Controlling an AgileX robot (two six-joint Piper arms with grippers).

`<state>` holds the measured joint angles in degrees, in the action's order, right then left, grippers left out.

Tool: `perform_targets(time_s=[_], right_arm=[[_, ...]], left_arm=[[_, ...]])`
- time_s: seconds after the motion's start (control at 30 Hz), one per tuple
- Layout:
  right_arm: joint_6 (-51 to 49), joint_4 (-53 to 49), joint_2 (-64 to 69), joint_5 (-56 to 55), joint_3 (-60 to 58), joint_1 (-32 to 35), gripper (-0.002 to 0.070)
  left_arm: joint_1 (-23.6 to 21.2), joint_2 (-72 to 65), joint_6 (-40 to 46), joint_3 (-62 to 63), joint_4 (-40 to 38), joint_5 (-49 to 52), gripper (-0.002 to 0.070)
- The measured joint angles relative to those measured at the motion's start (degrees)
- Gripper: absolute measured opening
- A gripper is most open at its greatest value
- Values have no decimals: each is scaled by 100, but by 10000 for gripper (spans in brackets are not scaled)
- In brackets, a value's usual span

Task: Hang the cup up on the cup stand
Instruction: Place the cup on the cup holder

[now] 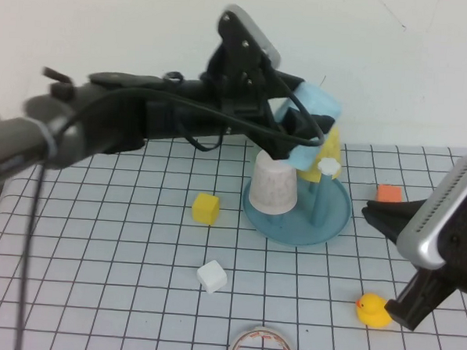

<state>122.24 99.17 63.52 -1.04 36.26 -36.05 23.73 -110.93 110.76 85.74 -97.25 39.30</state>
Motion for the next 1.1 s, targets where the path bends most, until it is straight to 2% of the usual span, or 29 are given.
perform_targets(time_s=[0.4, 0.63, 1.1], right_arm=[[-126, 16, -29, -215, -8, 0, -1], [-152, 16, -29, -238, -8, 0, -1], [-152, 16, -29, -238, -8, 0, -1]], left_arm=[[150, -1292, 136, 1428, 68, 586, 561], [384, -1704, 255, 1757, 71, 308, 561], [492, -2478, 288, 2297, 38, -92, 560]])
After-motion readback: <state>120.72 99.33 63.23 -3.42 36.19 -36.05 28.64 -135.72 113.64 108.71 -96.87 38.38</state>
